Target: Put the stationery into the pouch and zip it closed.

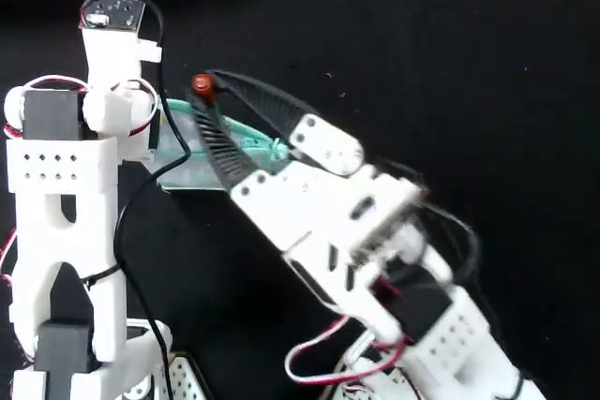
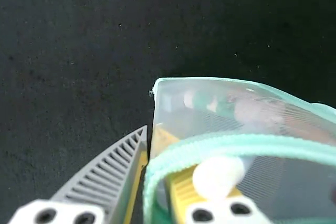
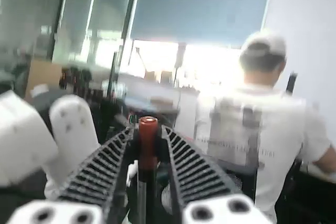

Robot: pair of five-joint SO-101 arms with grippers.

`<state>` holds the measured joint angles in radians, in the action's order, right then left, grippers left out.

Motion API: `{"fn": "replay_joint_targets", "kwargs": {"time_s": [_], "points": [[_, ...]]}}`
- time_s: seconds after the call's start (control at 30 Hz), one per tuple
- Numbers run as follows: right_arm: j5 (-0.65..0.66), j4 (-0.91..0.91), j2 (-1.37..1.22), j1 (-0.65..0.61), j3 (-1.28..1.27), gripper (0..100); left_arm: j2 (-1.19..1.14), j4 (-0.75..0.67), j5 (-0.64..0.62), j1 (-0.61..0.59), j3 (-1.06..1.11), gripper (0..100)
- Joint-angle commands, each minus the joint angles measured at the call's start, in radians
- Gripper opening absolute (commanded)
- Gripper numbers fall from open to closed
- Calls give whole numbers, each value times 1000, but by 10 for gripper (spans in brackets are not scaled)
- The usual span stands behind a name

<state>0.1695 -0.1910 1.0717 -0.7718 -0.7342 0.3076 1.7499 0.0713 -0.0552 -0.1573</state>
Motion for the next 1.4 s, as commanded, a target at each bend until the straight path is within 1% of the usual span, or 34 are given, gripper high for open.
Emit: {"fn": "replay_joint_targets", "kwargs": {"time_s": [0.0, 0.1, 0.2, 0.33, 0.4, 0.53, 0.63, 0.77, 0.93, 1.07, 1.2, 1.37], "points": [[-2, 95, -36, -8, -39, 12, -3, 9, -8, 15, 18, 30], [5, 196, -41, -5, -114, 12, 3, 9, -6, 13, 51, 30], [5, 201, -38, -5, -176, 12, 2, 9, -6, -12, 67, 30], [5, 115, 18, 0, -272, 12, -6, 8, -6, -101, 61, 30], [5, 63, 71, 0, -325, 12, -5, 8, -6, -127, 59, 30], [5, 17, 145, 0, -404, 12, -8, 6, -6, -130, 44, 30], [5, 17, 122, 0, -433, 12, -8, 6, -6, -130, 44, 30], [6, 23, 1, 2, -403, 12, -8, 6, -6, -130, 44, 30], [-2, 18, -208, 68, -277, 12, -8, 6, -6, -130, 44, 30], [-3, 26, -314, 92, -260, 12, -8, 6, -6, -130, 44, 30], [3, 18, -314, 92, -285, 12, -8, 6, -6, -130, 44, 30], [-5, 18, -199, 83, -280, 12, -8, 6, -6, -130, 44, 30]]}}
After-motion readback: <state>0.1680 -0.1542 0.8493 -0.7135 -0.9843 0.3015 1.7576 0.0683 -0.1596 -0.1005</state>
